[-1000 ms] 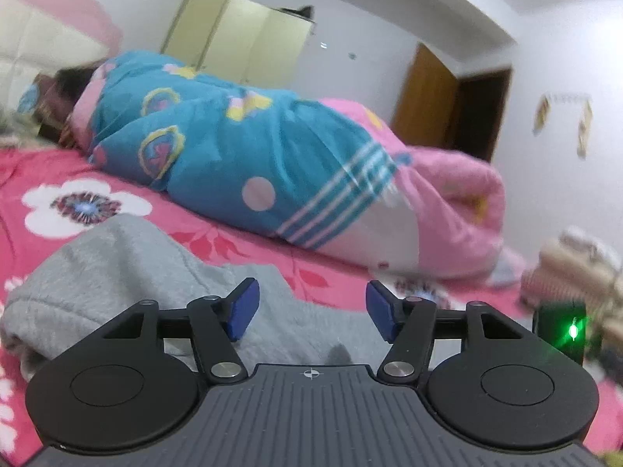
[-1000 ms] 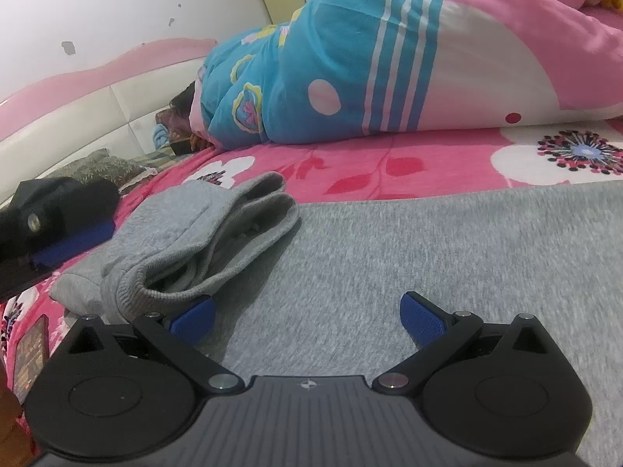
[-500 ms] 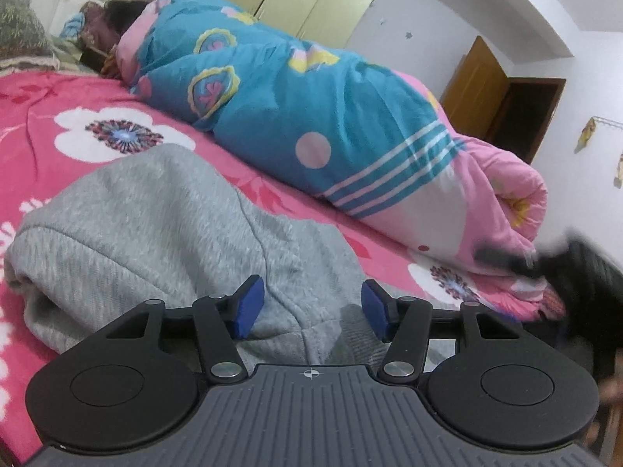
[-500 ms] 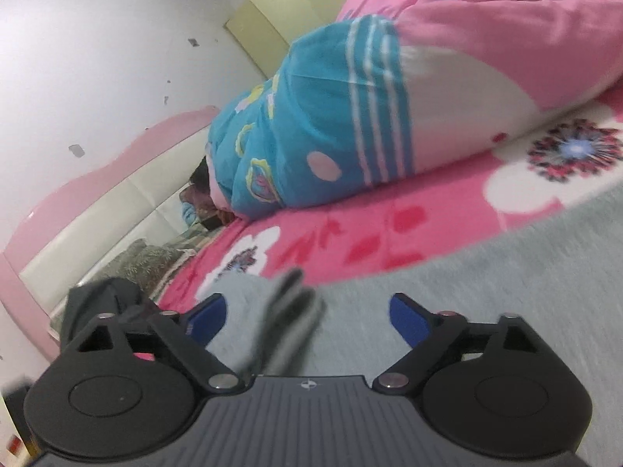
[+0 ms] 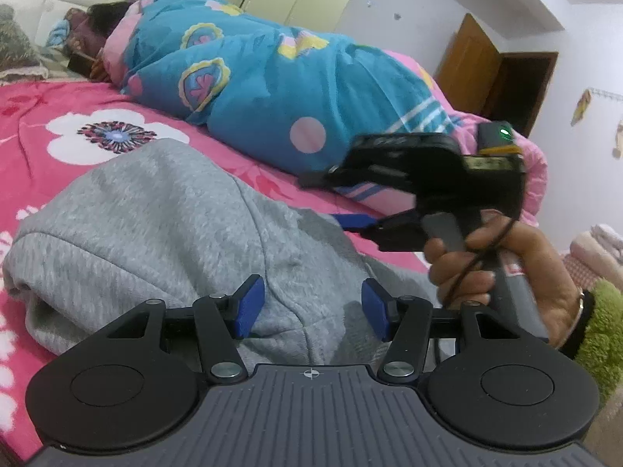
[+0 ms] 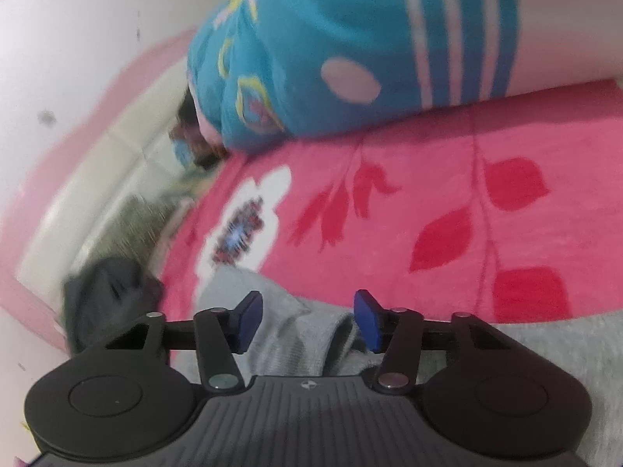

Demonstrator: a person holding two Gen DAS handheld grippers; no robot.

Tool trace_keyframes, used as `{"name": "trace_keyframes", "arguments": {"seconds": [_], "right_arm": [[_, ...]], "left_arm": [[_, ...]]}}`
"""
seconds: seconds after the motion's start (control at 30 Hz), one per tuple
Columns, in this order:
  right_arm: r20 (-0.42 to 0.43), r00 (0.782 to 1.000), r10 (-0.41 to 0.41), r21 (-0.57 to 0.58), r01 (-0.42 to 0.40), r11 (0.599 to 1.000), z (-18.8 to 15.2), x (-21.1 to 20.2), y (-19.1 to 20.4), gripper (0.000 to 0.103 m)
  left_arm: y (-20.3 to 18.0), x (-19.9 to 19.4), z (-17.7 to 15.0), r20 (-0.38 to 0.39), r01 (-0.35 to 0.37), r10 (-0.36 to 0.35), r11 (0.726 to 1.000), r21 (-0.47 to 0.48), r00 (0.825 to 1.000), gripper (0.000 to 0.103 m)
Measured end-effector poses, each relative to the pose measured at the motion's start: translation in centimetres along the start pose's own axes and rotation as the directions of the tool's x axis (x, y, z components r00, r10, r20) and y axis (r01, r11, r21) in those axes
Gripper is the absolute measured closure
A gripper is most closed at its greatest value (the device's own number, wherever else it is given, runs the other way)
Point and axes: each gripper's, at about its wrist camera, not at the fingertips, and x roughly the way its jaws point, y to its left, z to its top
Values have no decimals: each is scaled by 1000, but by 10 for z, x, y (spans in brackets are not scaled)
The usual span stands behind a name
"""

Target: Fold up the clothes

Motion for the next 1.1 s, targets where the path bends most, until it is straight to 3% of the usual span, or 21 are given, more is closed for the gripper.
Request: {"name": "trace_keyframes", "arguments": {"seconds": [0.03,0.07,0.23,0.3,0.4,0.47,0.53,0.7,0.77,0.87,1.1], "right_arm": [[-11,1000,-17,-21,16,1000,-2,3,2,68],[-10,1000,-15,-38,15,999,-4,2,4,72],[23,999,-30,-93,32,995,-8,-10,9,74],[33,998,-46,-35,48,998,-2,-8,2,74],[52,998,-42,31,40,999,5,-4,-9,69],[25,999,-27,51,26,998,6,4,-13,54],[-22,1000,-3,35,4,999,2,12,-11,54],[-7,1000,-12,-122,11,992,-9,4,13,64],[9,1000,-24,-159,25,987,-11,-4,19,74],[38,999,-8,-151,13,988,-13,-19,21,81],[41,999,2,-98,2,995,-21,-30,10,84]], "left_arm": [[0,0,0,-1,1,-1,1000,1,1000,47],[0,0,0,-3,2,-2,1000,2,1000,47],[1,-1,0,-4,5,-5,1000,6,1000,47],[1,0,0,-3,4,-4,1000,7,1000,47],[1,-1,-1,1,6,-6,1000,7,1000,47],[1,-1,-1,3,8,-8,1000,9,1000,47],[1,-1,-1,5,11,-11,1000,9,1000,47],[3,-4,-1,10,17,-17,1000,-1,1000,47],[3,-5,-1,13,21,-21,1000,-8,1000,47],[5,-8,0,27,29,-29,999,-21,999,47],[9,-10,3,46,40,-38,998,-57,998,48]]}}
